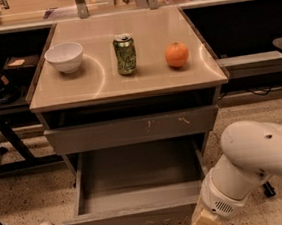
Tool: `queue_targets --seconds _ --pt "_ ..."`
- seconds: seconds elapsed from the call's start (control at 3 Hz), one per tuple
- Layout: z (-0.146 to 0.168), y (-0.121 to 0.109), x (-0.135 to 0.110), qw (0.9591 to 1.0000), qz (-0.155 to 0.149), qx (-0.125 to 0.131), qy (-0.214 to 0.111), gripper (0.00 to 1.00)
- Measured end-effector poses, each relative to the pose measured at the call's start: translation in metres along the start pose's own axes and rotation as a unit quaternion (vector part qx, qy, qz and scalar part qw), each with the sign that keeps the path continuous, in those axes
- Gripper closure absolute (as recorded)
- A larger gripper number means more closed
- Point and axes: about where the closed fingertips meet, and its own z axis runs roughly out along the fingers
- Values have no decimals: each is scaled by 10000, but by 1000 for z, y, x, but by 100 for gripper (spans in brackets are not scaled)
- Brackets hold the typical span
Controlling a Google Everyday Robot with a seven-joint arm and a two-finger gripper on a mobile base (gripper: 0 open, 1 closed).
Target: Close middle drawer
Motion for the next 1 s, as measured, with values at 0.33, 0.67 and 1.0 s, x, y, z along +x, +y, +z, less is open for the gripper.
queue_targets --seconds 0.33,0.67,1.0 --pt "45 -10 -2 9994 121 -324 -33 100" --pt "51 -11 -2 9992 139 -383 -47 100" --pt "74 -19 -1 9986 255 -443 -103 100"
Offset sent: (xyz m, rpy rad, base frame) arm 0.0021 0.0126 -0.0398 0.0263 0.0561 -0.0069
